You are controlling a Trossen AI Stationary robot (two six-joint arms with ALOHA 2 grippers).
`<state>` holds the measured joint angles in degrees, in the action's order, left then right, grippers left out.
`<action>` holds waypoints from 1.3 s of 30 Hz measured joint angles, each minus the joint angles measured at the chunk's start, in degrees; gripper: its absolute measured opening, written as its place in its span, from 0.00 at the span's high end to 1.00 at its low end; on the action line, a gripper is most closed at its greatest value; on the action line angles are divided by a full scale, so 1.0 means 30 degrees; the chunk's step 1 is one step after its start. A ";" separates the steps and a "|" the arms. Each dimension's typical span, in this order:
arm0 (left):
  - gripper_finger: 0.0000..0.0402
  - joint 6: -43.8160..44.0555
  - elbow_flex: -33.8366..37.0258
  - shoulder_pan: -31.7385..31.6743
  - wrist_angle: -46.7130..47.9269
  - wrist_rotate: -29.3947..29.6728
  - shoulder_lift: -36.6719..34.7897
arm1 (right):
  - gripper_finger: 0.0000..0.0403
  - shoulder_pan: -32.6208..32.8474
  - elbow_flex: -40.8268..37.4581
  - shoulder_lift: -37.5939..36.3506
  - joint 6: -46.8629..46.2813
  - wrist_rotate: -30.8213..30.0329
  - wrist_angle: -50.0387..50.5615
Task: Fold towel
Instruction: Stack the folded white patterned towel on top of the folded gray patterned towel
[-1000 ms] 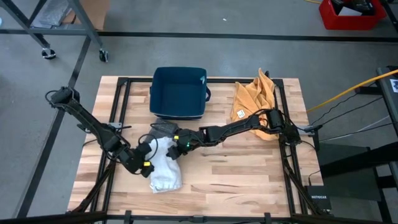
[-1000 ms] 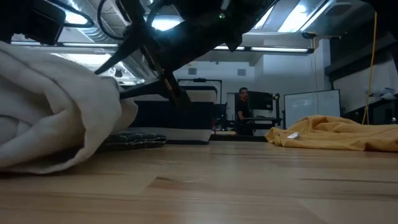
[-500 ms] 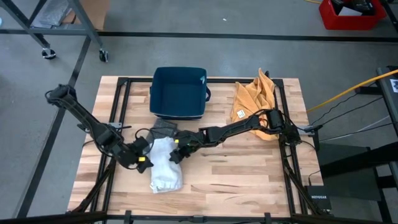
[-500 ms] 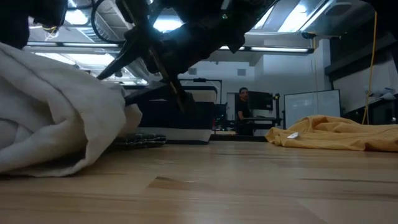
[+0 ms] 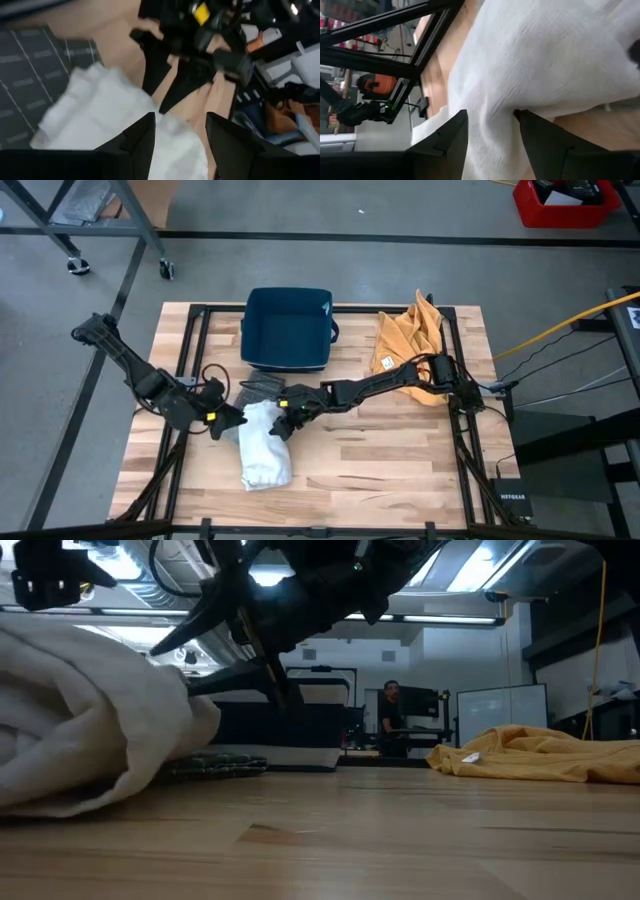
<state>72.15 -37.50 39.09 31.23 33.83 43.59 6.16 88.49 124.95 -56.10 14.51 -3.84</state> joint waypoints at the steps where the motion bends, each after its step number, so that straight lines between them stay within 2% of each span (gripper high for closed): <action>1: 0.59 -0.0079 0.0000 0.0000 0.0004 0.0387 -0.0103 | 0.56 -0.0065 0.0000 -0.0007 0.0013 0.0005 0.0221; 9: 0.59 -0.1637 0.0000 -0.0002 -0.0043 0.2925 -0.0566 | 0.56 -0.0068 0.0006 -0.0022 0.0040 0.0042 0.2343; 16: 0.59 -0.1913 0.0000 -0.0006 -0.0089 0.5605 -0.0486 | 0.56 -0.0067 0.0000 -0.0910 0.1875 0.0336 0.3327; 18: 0.59 -0.2036 0.0000 -0.0007 -0.0108 0.6036 -0.0486 | 0.56 -0.0063 0.0007 -0.1506 0.2658 -0.0208 0.3595; 21: 0.59 -0.2137 0.0000 -0.0007 -0.0124 0.6178 -0.0486 | 0.56 -0.0060 0.0007 -0.2336 0.3344 -0.1149 0.3905; 27: 0.59 -0.2508 0.0000 -0.0007 -0.0140 0.6178 -0.0486 | 0.56 0.0091 0.0015 -0.3531 0.4370 -0.1799 0.5270; 34: 0.59 -0.0618 0.0000 -0.0161 -0.0220 0.6170 -0.0486 | 0.56 0.1460 0.0008 -0.4136 0.4393 -0.2507 0.9451; 39: 0.59 0.1858 0.0000 -0.0335 -0.0182 0.6166 -0.0486 | 0.56 0.3055 -0.0612 -0.3623 0.3932 -0.4007 0.8905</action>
<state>77.73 -37.50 38.09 30.68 52.32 42.13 15.32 86.65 114.08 -44.30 2.48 22.88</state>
